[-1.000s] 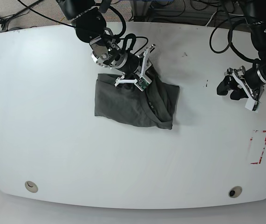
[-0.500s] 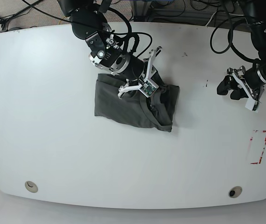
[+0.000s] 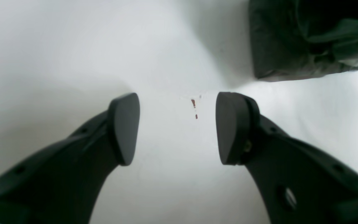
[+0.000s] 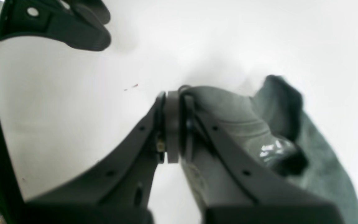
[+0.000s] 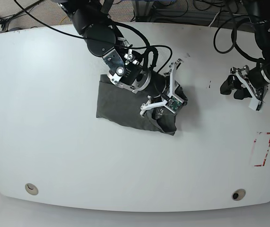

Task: Fold the T-shirt properly
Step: 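Grasp the folded bundle's edges with both grippers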

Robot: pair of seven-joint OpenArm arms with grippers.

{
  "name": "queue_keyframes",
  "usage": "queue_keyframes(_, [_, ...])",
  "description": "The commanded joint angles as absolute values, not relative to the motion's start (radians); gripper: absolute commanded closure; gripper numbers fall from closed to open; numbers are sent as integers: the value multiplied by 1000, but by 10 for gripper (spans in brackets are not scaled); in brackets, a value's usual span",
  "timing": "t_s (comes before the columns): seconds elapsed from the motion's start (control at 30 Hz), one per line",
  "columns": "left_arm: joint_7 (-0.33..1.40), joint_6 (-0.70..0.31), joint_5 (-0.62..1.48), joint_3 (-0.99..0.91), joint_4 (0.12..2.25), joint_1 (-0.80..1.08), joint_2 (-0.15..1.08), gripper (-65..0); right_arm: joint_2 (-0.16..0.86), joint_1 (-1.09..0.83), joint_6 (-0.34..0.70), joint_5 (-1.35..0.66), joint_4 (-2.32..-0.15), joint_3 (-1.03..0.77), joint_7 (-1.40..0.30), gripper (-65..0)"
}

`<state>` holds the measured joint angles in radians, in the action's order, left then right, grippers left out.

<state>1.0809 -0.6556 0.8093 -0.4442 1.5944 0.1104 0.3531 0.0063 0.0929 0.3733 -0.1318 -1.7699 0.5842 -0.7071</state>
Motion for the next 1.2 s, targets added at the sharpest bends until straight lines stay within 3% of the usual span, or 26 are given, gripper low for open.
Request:
queue_keyframes(0.0, [1061,-661,829,-450,1615,107,371,-360,-48,116,380,-142,-1730,591,-668,0])
queue_keyframes(0.1, [1061,-661,831,-450,1615,110,371,-360,-76,142,380,-142,-1667,591,-668,-63])
queue_keyframes(0.33, [1061,-661,831,-450,1615,110,372,-360,-79,142,377,-147,-1649,590,-668,-380])
queue_keyframes(0.43, [1061,-661,831,-449,1620,108,372,-360,-61,133,375,-147,-1696,584,-668,-415])
queue_keyframes(0.6, [1061,-661,829,-426,1687,102,371,-360,35,113,372,-147,-1802,567,-667,-415])
queue_keyframes(0.77, [1061,-654,825,-298,1758,61,371,-360,59,73,378,-148,-1824,432,-667,-411])
queue_keyframes(0.83, [1058,-653,823,-246,1773,54,363,-360,81,70,380,-148,-1822,367,-667,-376])
queue_keyframes(1.03, [1056,-653,822,-157,1774,-8,272,-360,157,73,381,-148,-1804,254,-665,-160])
queue_keyframes(1.17, [1056,-653,730,-90,1756,-61,193,-360,182,128,430,-147,-1705,243,-665,-78])
